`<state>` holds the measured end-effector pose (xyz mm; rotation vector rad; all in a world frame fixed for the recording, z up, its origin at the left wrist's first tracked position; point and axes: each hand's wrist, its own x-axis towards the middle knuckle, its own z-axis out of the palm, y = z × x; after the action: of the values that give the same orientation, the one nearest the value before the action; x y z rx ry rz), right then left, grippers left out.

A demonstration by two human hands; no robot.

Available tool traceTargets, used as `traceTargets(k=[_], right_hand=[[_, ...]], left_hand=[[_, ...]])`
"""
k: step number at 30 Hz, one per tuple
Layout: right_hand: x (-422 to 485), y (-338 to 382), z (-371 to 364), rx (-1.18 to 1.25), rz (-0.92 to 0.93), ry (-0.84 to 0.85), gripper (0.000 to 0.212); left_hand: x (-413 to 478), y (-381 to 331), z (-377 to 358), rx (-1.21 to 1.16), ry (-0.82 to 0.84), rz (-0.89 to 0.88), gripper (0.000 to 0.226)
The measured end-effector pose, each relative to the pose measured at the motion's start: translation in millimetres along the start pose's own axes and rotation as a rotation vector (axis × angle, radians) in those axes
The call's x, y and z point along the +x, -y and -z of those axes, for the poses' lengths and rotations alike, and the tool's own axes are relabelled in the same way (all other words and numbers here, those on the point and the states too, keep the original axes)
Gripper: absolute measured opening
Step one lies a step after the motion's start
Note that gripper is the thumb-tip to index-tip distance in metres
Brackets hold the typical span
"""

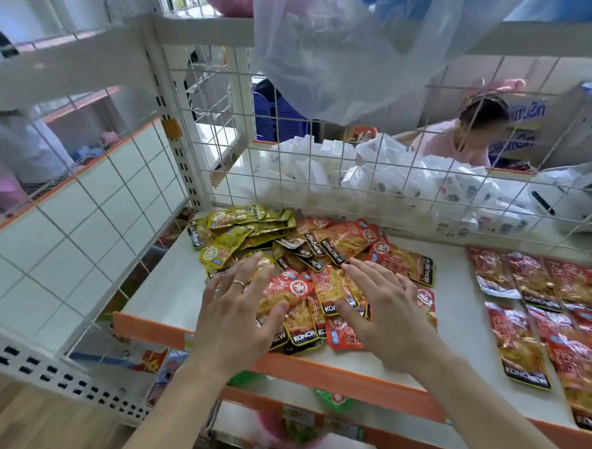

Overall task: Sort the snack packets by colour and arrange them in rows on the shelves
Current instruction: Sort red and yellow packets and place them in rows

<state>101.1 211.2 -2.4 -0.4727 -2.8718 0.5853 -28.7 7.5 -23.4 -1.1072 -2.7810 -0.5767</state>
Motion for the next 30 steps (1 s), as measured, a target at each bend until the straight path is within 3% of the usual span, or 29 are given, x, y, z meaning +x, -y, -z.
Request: traceTargets(k=[8, 15, 20, 24, 27, 30], right_hand=[[39.6, 24.8, -15.4, 0.003, 0.005, 0.008, 0.056], [83.6, 50.6, -34.0, -0.046, -0.027, 0.012, 0.054], [104.1, 32.9, -46.9, -0.063, -0.314, -0.078, 0.054], [120.6, 14.4, -48.9, -0.035, -0.616, 0.001, 0.061], [125.8, 12.8, -53.5, -0.02, -0.641, 0.022, 0.055], [123.2, 20.6, -56.8, -0.014, -0.574, -0.081, 0.041]], left_hand=[[30.3, 40.9, -2.1, 0.007, 0.0, 0.034, 0.069], [62.9, 92.3, -10.8, 0.016, 0.012, 0.179, 0.059], [82.7, 115.5, -25.9, 0.043, 0.059, 0.203, 0.063], [91.9, 121.0, -33.0, 0.049, 0.067, 0.186, 0.061], [94.5, 126.0, -36.0, 0.052, 0.039, 0.143, 0.054], [94.6, 127.0, -34.6, 0.052, 0.007, 0.098, 0.045]])
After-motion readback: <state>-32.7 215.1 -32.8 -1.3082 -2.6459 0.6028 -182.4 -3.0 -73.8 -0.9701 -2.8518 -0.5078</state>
